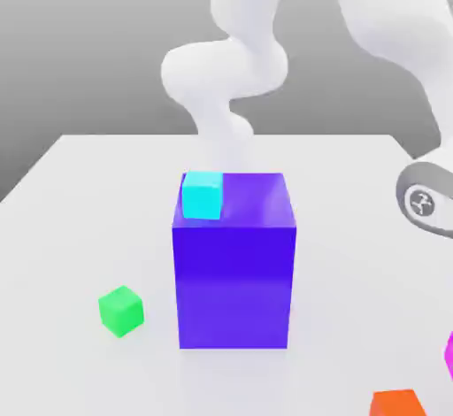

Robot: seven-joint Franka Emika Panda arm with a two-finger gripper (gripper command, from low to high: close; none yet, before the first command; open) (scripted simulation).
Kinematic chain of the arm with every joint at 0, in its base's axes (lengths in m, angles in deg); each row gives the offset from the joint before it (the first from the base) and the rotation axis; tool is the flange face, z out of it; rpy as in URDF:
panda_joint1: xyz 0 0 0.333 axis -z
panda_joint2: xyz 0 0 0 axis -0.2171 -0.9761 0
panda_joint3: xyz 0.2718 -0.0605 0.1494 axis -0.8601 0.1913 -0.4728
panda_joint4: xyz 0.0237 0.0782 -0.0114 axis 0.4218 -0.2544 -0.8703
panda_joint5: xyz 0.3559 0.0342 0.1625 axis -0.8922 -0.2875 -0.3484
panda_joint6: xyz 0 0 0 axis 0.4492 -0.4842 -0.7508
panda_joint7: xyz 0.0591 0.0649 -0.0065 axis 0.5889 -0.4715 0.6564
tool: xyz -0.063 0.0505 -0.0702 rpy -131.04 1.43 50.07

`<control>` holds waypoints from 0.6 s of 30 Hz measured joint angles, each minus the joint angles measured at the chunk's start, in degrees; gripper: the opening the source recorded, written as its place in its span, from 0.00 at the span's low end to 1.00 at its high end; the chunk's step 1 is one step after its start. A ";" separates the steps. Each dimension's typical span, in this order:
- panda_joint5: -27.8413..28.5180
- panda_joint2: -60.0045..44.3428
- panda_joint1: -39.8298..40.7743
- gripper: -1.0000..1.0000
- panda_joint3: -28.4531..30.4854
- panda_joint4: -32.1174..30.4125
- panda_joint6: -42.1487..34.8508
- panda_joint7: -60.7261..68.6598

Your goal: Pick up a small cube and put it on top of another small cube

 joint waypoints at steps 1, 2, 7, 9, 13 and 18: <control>1.08 2.11 0.41 0.00 1.18 -0.71 -0.92 0.29; 2.33 4.21 1.01 0.00 2.25 -1.43 -1.79 0.51; 7.84 14.46 4.92 0.00 7.24 -5.24 -5.70 2.31; 9.54 18.34 7.94 0.00 8.81 -6.84 -7.00 3.41; 11.83 25.45 13.40 0.00 11.08 -10.22 -8.93 6.42; 13.14 32.59 17.58 0.00 15.34 -14.74 -9.92 11.31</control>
